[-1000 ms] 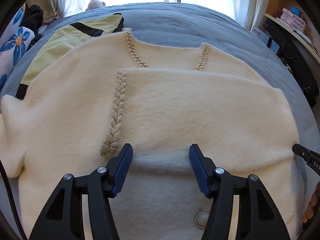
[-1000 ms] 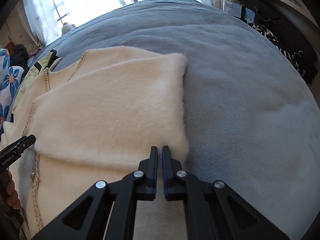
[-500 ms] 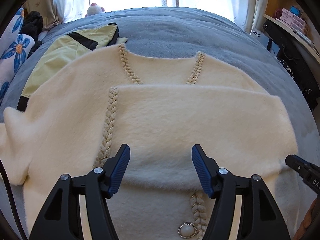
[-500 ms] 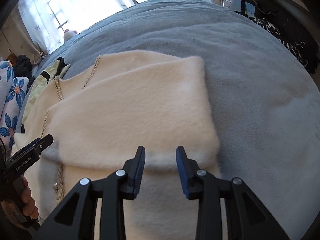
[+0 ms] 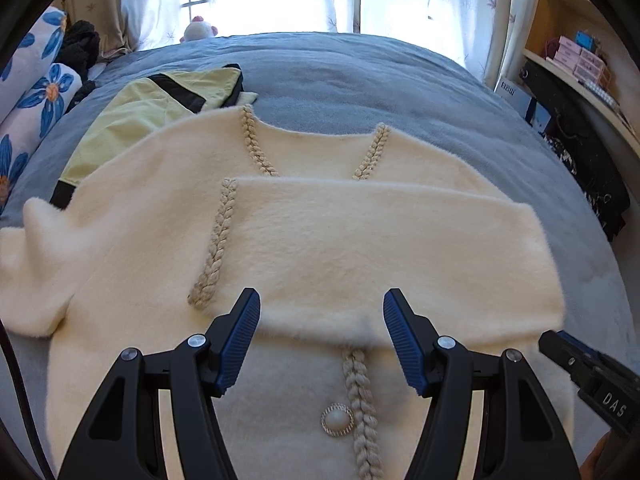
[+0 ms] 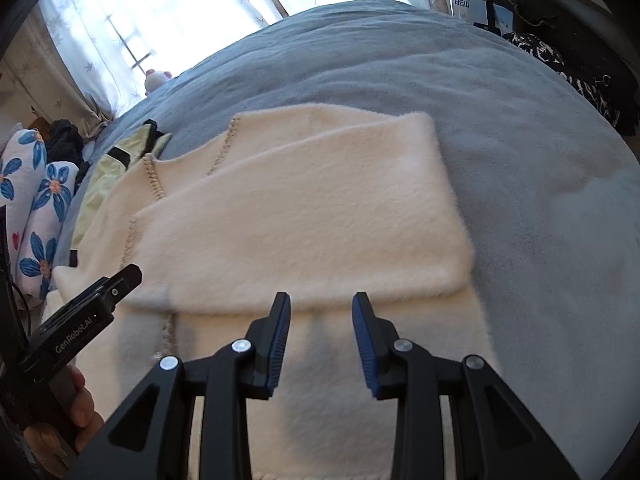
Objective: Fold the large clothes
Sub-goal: 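Open both grippers and lift them away from the folded sleeve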
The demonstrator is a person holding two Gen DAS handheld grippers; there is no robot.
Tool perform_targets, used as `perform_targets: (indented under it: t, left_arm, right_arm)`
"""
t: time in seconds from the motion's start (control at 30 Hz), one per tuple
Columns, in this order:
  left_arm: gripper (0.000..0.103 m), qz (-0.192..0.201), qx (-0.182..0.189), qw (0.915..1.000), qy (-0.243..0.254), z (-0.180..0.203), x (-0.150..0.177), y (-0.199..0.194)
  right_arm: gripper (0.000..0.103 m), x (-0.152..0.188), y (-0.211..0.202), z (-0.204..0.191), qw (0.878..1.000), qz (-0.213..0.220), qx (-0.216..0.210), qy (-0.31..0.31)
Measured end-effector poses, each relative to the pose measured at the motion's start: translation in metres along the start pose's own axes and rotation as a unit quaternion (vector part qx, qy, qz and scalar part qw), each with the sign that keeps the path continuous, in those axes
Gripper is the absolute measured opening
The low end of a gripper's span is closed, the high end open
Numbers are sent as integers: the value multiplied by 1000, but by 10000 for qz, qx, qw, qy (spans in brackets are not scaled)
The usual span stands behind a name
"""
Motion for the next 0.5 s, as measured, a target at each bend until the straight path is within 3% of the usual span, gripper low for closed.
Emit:
perform_targets:
  t: [0.23,0.5]
  left_arm:
    - [63,205,-64,9998,63,-1,24,-57]
    - [63,277,-212,9994,36,-31,58,-115]
  right_arm:
    - [32,31,-37,-23,9997,159,-140,-140]
    - [32,59,-68,-58,9985,218,-378,-334]
Point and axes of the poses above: each gripper's, at about its wrist camera, not at the fingertips, and y roughly the way its jaws point, z to its right, x to its underside, the point moved 1 cm from there along y, roughly the way its jaws point, and after that the axes turned 3 degrees about y, right-handed, at the moved point
